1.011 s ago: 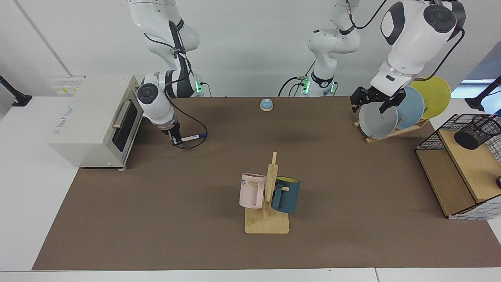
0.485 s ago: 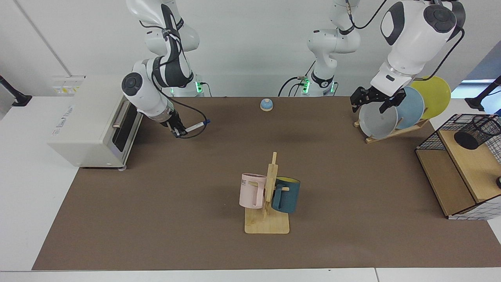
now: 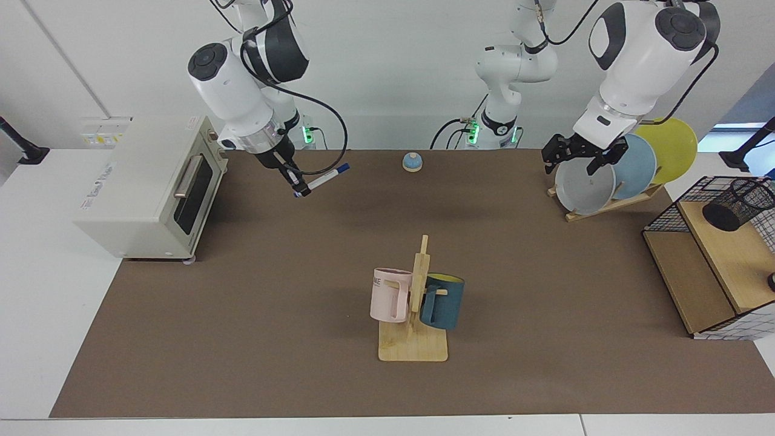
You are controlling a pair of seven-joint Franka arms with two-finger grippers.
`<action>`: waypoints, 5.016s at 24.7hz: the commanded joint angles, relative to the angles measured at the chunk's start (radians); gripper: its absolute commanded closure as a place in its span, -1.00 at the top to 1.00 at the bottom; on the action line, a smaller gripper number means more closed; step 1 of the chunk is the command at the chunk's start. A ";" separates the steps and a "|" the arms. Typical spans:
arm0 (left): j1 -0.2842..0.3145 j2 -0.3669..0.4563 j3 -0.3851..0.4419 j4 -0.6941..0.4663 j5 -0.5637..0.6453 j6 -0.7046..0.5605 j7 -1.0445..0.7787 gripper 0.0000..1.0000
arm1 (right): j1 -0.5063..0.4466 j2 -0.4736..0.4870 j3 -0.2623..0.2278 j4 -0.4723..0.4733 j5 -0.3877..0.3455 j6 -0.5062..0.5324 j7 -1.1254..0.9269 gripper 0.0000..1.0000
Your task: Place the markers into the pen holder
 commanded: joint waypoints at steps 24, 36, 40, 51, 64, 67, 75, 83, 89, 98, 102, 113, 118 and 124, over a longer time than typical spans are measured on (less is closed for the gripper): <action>-0.007 -0.035 -0.011 -0.072 -0.066 0.164 0.645 1.00 | 0.285 0.168 -0.004 0.162 0.128 0.285 0.537 -1.00; -0.067 -0.084 -0.011 -0.179 -0.194 0.259 0.903 1.00 | 0.331 0.247 -0.004 0.257 0.141 0.299 0.626 -1.00; -0.103 -0.103 -0.012 -0.211 -0.242 0.279 1.035 1.00 | 0.361 0.264 -0.005 0.265 0.134 0.349 0.647 -1.00; -0.248 -0.119 -0.011 -0.242 -0.270 0.343 1.385 1.00 | 0.412 0.296 -0.004 0.265 0.134 0.453 0.712 -1.00; -0.280 -0.127 -0.021 -0.271 -0.262 0.374 1.382 0.97 | 0.414 0.296 -0.005 0.263 0.128 0.455 0.709 -1.00; -0.278 -0.123 -0.021 -0.271 -0.254 0.379 1.307 0.92 | 0.414 0.296 -0.005 0.265 0.121 0.455 0.709 -1.00; -0.278 -0.116 -0.021 -0.264 -0.187 0.396 1.127 0.86 | 0.414 0.294 -0.005 0.263 0.052 0.440 0.709 -1.00; -0.278 -0.115 -0.040 -0.265 -0.170 0.412 1.124 0.29 | 0.404 0.273 -0.014 0.257 0.036 0.408 0.707 -1.00; -0.278 -0.113 -0.043 -0.268 -0.164 0.417 1.123 -0.49 | 0.380 0.234 -0.018 0.256 0.036 0.357 0.698 -1.00; -0.278 -0.099 -0.043 -0.267 -0.164 0.419 1.123 -1.00 | 0.380 0.233 -0.016 0.254 0.038 0.355 0.698 -1.00; -0.263 -0.099 -0.041 -0.265 -0.164 0.402 1.124 -1.00 | 0.380 0.233 -0.016 0.254 0.038 0.355 0.698 -1.00; -0.167 -0.098 -0.031 -0.259 0.023 0.346 1.129 -1.00 | 0.380 0.233 -0.021 0.253 0.035 0.346 0.698 -1.00; -0.160 -0.098 -0.029 -0.259 0.025 0.336 1.133 -1.00 | 0.365 0.218 -0.019 0.249 -0.019 0.329 0.646 1.00; -0.122 -0.098 -0.029 -0.259 0.025 0.320 1.132 -1.00 | 0.345 0.204 -0.021 0.243 -0.021 0.305 0.603 1.00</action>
